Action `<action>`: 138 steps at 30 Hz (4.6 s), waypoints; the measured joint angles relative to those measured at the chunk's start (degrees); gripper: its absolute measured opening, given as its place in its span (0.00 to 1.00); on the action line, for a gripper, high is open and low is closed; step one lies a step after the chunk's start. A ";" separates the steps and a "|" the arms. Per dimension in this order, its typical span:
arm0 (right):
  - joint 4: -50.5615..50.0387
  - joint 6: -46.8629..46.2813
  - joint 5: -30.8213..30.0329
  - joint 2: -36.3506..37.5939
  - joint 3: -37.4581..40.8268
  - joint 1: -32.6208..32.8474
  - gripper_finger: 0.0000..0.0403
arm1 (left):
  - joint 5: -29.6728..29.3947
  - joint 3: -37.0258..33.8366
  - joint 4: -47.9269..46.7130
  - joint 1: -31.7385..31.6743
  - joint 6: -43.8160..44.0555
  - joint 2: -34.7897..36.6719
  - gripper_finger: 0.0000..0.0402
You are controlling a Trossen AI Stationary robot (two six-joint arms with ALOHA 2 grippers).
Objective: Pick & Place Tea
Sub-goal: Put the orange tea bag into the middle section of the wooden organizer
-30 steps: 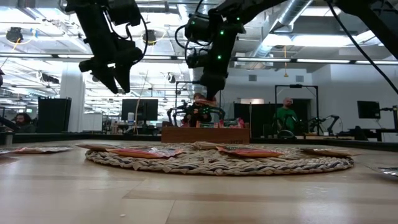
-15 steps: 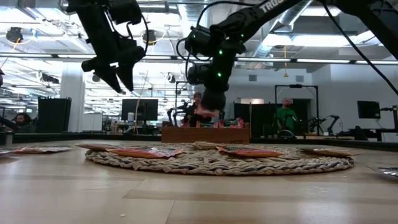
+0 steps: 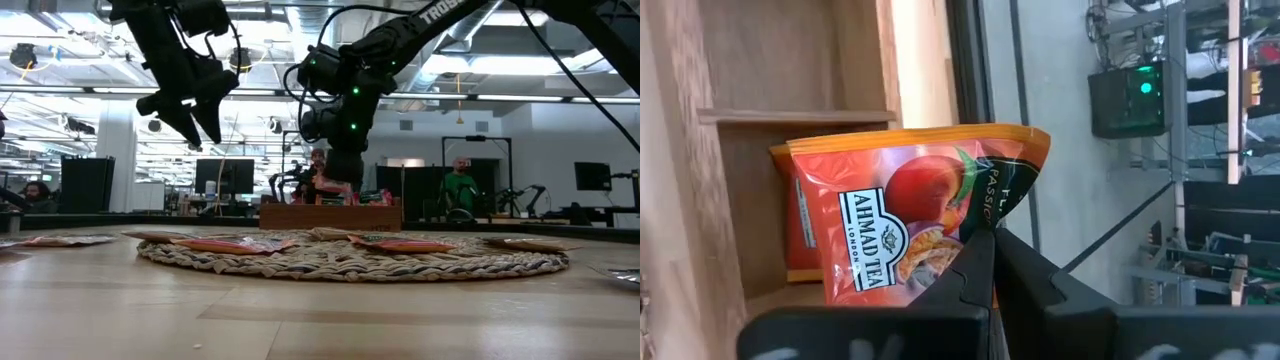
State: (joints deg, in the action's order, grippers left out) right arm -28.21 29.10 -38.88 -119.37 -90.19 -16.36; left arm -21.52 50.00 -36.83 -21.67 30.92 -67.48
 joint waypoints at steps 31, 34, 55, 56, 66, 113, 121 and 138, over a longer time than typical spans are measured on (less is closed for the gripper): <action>6.00 0.92 1.66 0.00 3.61 -0.81 0.00 | 0.22 0.00 1.13 0.01 -0.02 0.00 0.55; 6.00 0.90 2.31 0.00 3.61 -1.08 0.00 | 0.22 0.00 1.13 0.01 -0.02 0.00 0.55; 5.97 0.90 6.01 0.00 3.61 -2.25 0.04 | 0.24 0.00 1.13 0.02 -0.04 0.00 0.55; 6.00 0.90 6.01 0.00 3.61 -2.23 0.06 | 0.24 0.00 1.13 0.00 -0.04 0.00 0.55; 6.13 0.90 5.95 0.00 3.61 -2.54 0.19 | 0.24 0.00 1.17 0.00 -0.04 0.00 0.55; -1.43 -18.96 40.07 33.84 31.66 22.11 0.19 | 6.97 -0.02 1.35 17.60 4.71 0.00 0.55; -1.70 -16.58 41.93 22.55 28.05 23.56 0.19 | 6.07 -0.02 -2.68 18.03 5.60 -0.02 0.55; -6.11 -18.62 48.14 16.76 21.83 24.66 0.19 | 11.68 -12.88 4.38 18.07 8.54 -0.04 0.55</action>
State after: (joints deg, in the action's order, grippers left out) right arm -34.33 10.48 9.27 -102.61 -68.36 8.30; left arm -9.84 37.12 -32.46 -3.60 39.46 -67.52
